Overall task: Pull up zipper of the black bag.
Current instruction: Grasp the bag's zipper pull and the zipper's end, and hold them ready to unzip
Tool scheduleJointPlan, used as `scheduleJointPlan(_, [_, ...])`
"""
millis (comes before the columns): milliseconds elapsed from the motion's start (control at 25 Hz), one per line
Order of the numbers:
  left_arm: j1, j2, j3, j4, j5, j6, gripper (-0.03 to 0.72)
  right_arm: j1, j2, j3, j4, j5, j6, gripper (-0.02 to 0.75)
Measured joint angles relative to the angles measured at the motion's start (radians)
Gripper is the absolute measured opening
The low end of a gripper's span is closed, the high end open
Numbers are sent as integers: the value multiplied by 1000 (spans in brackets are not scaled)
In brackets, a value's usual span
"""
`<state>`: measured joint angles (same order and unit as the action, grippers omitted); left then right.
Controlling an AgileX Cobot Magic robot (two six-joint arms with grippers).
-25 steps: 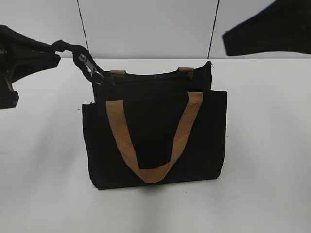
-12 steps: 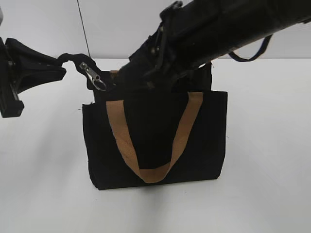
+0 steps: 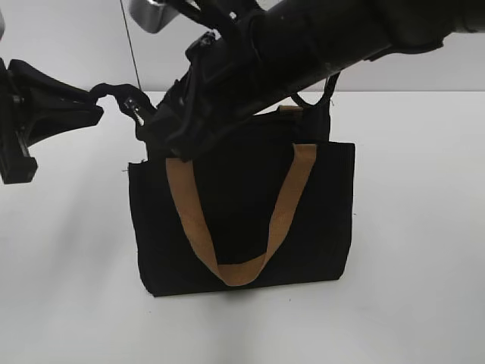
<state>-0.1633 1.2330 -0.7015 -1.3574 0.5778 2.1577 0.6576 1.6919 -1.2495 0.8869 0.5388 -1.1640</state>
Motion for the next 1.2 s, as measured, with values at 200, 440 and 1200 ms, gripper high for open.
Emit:
scheduleJointPlan(200, [0, 0, 0, 0, 0, -1, 74, 0, 13, 0, -1, -62, -1, 287])
scheduleJointPlan(440, [0, 0, 0, 0, 0, -1, 74, 0, 13, 0, -1, -83, -1, 274])
scheduleJointPlan(1200, [0, 0, 0, -1, 0, -1, 74, 0, 49, 0, 1, -56, -1, 274])
